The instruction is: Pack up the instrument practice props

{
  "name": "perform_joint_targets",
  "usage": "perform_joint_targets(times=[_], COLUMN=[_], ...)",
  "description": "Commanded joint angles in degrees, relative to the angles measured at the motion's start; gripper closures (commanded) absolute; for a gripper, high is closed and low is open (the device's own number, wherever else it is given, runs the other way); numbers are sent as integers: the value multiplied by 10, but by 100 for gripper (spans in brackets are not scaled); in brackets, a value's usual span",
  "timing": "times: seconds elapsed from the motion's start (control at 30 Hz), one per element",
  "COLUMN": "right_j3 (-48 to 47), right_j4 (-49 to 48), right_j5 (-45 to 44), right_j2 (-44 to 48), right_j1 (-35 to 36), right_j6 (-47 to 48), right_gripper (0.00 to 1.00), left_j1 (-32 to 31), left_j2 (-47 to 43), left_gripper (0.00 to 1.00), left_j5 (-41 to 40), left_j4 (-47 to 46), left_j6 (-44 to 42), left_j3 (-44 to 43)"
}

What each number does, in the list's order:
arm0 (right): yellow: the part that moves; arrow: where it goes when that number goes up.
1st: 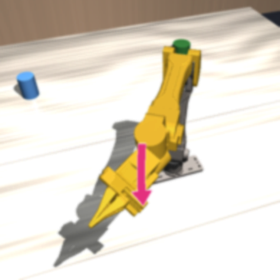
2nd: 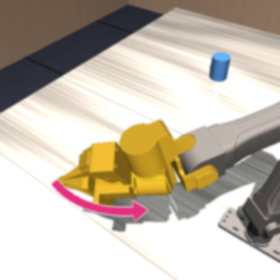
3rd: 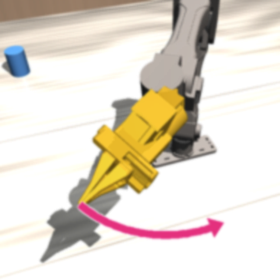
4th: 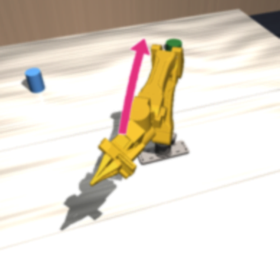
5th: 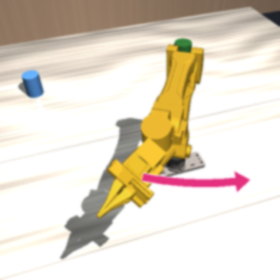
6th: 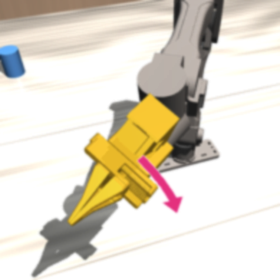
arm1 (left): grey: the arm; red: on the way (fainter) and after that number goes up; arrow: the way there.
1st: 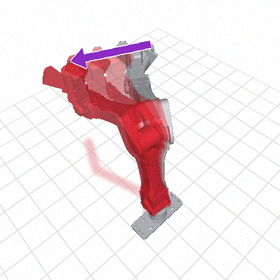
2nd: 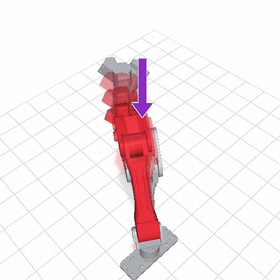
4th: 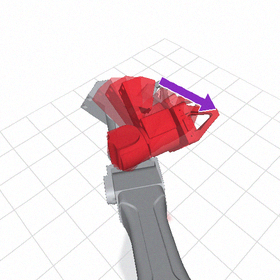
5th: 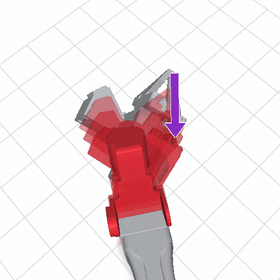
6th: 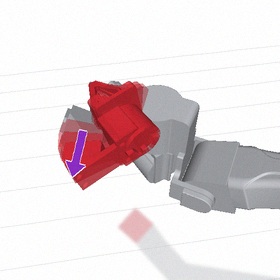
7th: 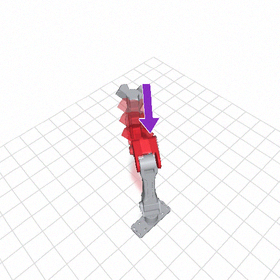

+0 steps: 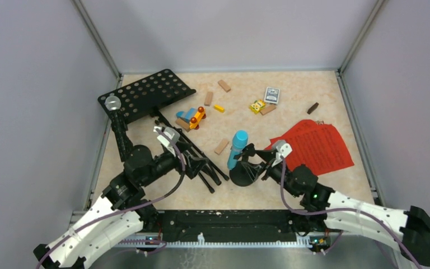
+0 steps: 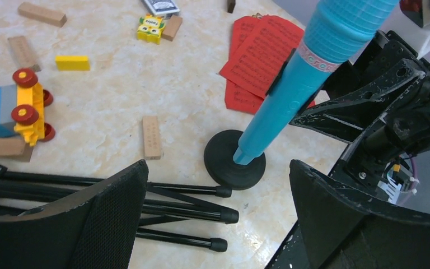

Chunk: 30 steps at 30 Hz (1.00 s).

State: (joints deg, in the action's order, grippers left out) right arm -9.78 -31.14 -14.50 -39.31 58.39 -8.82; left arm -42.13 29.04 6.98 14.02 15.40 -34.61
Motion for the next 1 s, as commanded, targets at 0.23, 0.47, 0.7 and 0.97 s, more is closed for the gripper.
perform_joint_targets(times=[0.23, 0.47, 0.7, 0.97], right_j3=[-112, -198, -201, -192], right_j4=[304, 417, 403, 421], right_j5=[95, 163, 195, 195], right_j2=[177, 80, 67, 89], right_j1=[5, 4, -12, -13], right_j6=[40, 148, 141, 130], right_gripper=[29, 26, 26, 29], left_j1=[0, -2, -25, -53], left_j2=[29, 130, 211, 264], left_gripper=[1, 1, 1, 7], left_j5=[183, 229, 223, 201], left_j4=[-324, -487, -523, -579], left_j6=[-122, -110, -92, -65], left_j3=[80, 78, 51, 39])
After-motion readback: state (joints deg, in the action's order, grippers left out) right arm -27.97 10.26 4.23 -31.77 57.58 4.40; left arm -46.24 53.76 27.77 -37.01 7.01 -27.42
